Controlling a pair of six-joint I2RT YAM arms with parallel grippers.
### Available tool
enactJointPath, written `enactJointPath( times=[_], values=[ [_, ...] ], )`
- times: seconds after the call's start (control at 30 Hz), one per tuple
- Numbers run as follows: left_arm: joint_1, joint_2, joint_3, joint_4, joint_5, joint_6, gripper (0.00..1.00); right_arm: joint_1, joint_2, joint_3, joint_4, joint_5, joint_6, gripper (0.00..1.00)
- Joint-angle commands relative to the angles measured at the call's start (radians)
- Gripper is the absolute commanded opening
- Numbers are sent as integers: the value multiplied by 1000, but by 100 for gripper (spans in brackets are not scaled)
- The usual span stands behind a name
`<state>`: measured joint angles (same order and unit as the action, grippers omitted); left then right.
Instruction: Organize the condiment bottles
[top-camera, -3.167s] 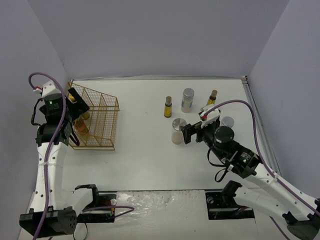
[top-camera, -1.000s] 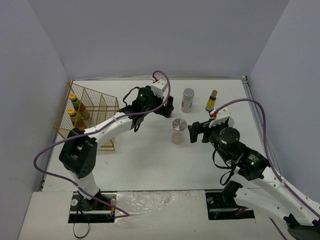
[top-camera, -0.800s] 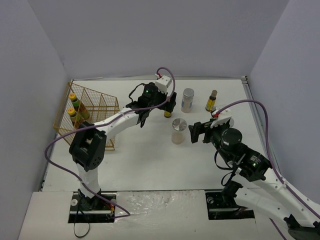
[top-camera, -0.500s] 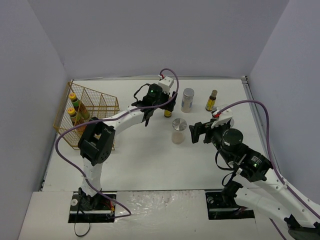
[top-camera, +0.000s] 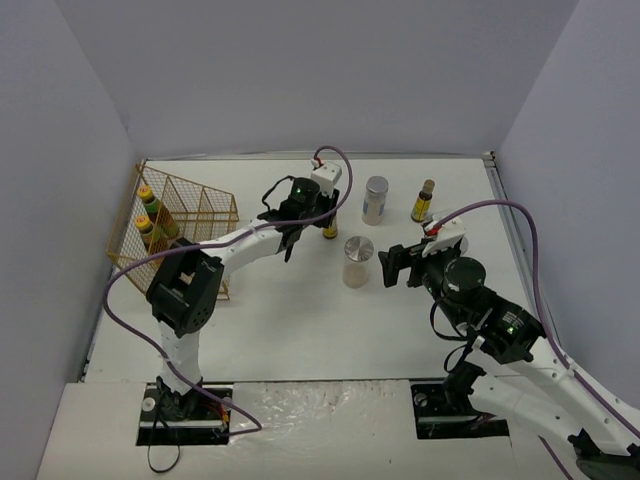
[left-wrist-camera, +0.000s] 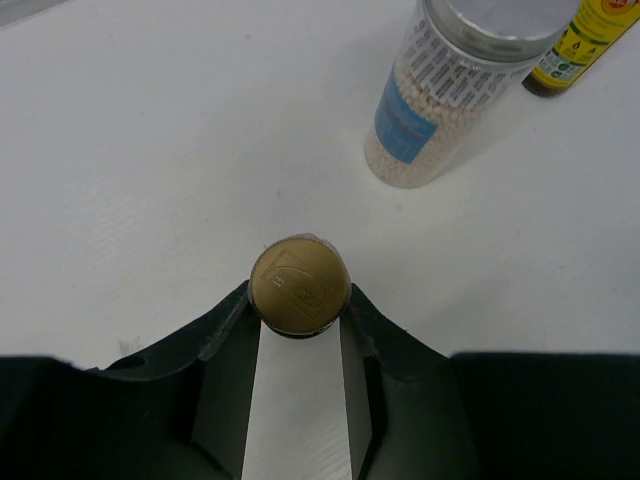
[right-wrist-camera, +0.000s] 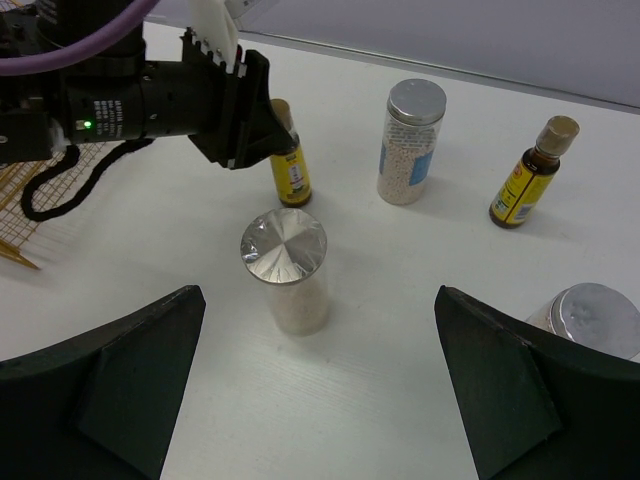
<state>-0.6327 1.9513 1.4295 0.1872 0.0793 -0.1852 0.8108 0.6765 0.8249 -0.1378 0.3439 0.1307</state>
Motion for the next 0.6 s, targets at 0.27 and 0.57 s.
enactJointPath(
  times=[0.27, 0.57],
  values=[
    [107, -616, -146, -178, -349, -37, 0, -7, 13, 16, 78, -4, -10, 96],
    [354, -696, -219, -222, -341, -69, 0, -7, 38, -3, 123, -38, -8, 96]
  ],
)
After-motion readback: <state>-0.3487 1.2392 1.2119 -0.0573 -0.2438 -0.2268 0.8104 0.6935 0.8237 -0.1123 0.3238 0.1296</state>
